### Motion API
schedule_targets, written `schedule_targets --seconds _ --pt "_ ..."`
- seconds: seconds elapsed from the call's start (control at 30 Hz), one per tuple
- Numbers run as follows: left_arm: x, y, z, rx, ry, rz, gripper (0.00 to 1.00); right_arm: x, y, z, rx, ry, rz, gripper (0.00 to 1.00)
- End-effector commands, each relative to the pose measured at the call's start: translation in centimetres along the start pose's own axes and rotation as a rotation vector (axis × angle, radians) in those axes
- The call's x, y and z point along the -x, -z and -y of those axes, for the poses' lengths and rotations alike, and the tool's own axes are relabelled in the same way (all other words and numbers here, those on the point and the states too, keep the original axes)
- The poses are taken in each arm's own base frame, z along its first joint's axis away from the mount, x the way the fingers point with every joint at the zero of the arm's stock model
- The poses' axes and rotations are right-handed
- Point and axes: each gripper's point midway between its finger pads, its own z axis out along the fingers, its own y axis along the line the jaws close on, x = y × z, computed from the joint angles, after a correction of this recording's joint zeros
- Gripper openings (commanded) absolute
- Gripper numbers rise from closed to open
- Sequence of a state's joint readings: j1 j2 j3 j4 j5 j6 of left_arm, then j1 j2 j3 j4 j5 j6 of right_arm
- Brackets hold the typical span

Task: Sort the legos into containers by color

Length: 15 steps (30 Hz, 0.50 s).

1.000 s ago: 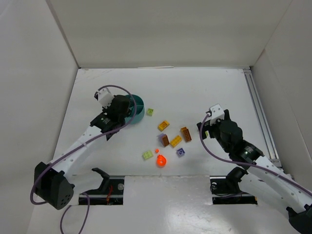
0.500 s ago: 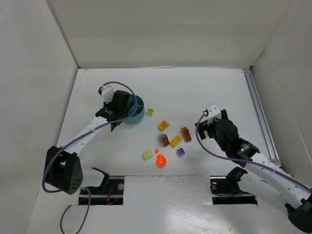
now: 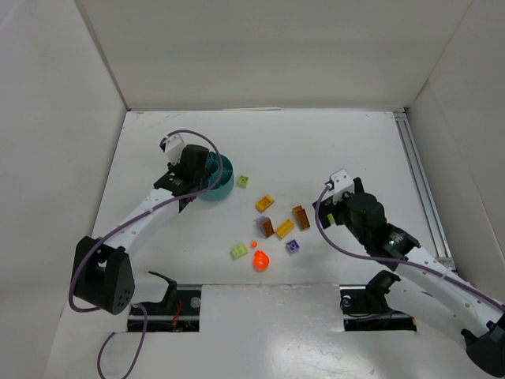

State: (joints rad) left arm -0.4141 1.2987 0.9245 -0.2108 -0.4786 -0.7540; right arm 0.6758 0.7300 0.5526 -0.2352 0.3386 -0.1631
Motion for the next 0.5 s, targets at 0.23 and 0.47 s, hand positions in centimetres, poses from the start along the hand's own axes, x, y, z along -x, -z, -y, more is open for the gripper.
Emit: schedule_targets --seconds 0.23,0.47 --pt "0.2 0.2 -0.3 -0.031 0.022 0.014 0.42 4.0 0.3 -3.1 0.173 0.048 0.136 1.00" --pt "1.6 3.7 -0.2 -0.108 0.059 0.012 1.00 6.1 1.2 -11.3 0.470 0.266 0.195 0.96"
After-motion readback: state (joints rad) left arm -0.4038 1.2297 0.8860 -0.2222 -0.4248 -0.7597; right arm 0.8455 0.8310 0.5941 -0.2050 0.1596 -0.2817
